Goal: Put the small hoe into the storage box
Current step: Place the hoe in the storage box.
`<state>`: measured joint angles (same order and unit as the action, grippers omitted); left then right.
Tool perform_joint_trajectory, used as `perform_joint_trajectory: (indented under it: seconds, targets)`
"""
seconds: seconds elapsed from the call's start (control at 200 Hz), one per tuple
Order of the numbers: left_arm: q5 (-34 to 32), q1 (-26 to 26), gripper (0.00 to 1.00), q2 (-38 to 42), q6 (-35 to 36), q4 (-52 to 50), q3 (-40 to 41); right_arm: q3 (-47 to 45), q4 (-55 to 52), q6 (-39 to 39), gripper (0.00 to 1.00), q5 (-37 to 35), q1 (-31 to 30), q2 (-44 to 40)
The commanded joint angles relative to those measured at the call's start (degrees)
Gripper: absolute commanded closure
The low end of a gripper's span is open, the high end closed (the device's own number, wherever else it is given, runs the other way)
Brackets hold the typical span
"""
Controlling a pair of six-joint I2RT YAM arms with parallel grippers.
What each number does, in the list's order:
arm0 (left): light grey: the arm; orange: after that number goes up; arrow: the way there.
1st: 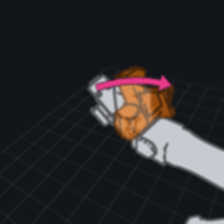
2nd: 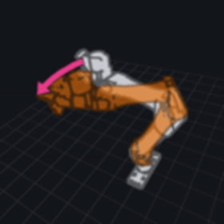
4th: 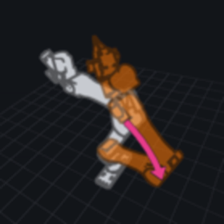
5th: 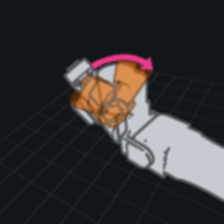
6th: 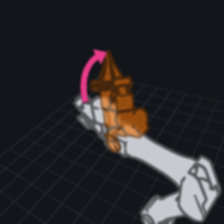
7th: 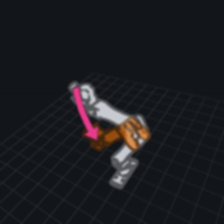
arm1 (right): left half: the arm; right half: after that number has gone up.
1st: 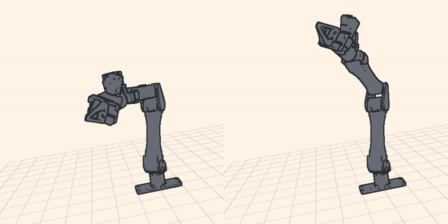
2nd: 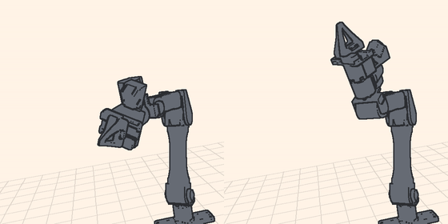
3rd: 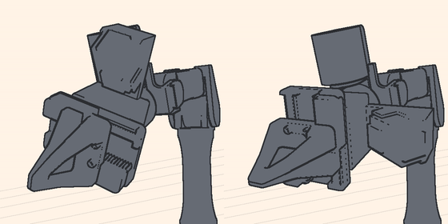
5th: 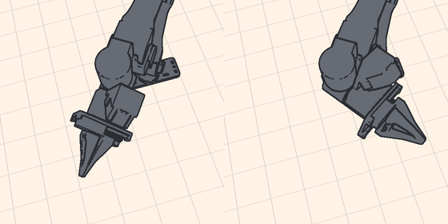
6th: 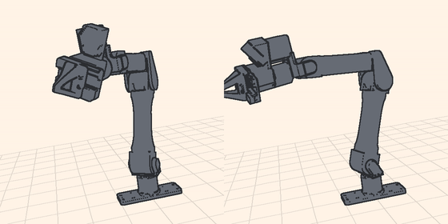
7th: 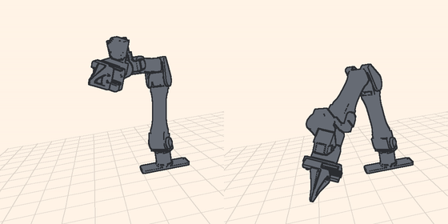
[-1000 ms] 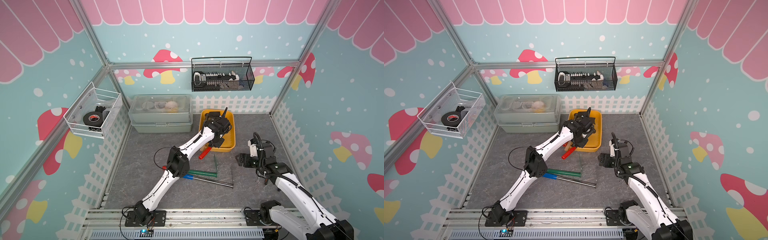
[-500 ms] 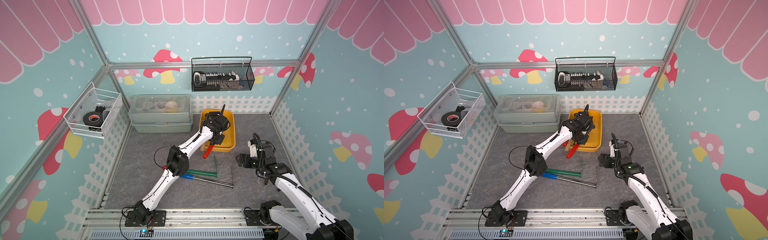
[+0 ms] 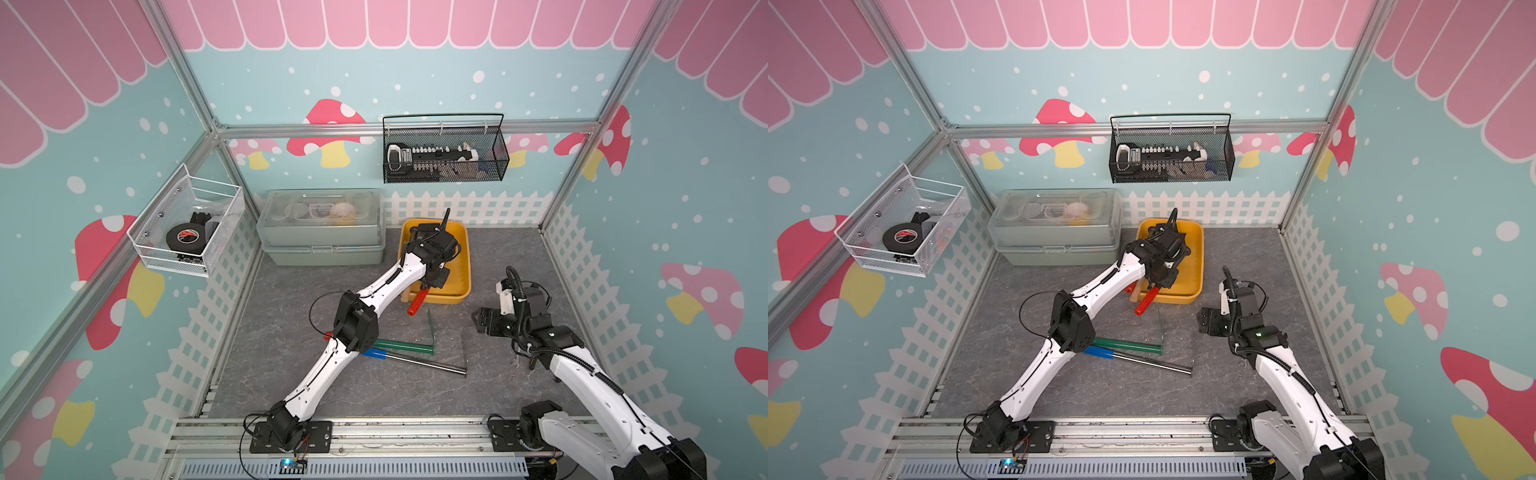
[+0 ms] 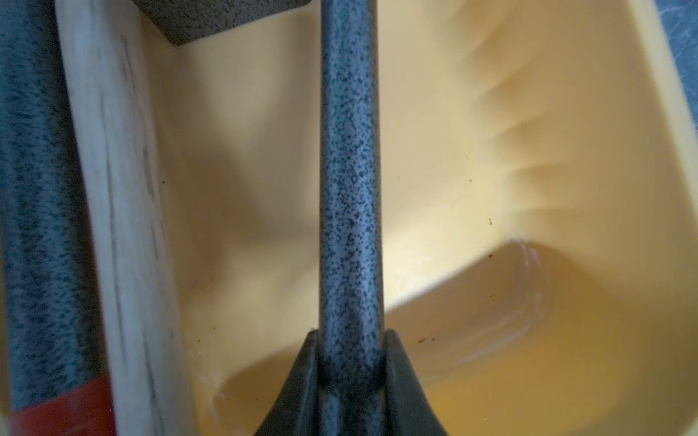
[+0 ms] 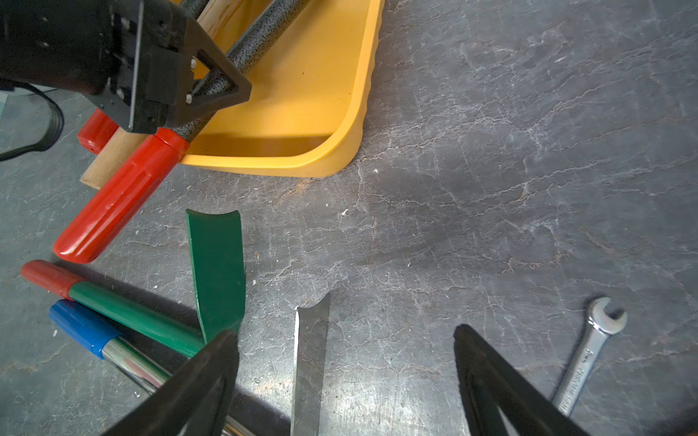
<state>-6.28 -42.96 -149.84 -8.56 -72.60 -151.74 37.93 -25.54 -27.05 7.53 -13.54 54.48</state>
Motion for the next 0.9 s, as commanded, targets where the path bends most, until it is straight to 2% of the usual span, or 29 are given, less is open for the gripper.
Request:
perform_joint_trajectory:
  seconds: [0.0, 0.425, 0.59, 0.891]
  targets:
    - [0.53, 1.08, 0.83, -0.30, -3.28, 4.30, -0.36, -0.94, 0.49, -0.07, 0.12, -0.13, 0.18, -0.29]
    - [-1.28, 1.37, 0.84, -1.60, -1.33, 9.72, -0.22, -0.26, 0.75, -1.32, 0.12, -3.06, 0.18, 0.78]
    - [-2.28, 1.52, 0.83, -1.84, -1.07, 12.41, 0.13, 2.07, 0.93, -3.01, 0.12, -5.54, 0.19, 3.91]
    - [-3.80, 2.40, 0.83, -2.56, 0.05, 16.58, 0.83, 6.01, 3.24, -6.77, 0.16, -5.60, 0.21, 9.54]
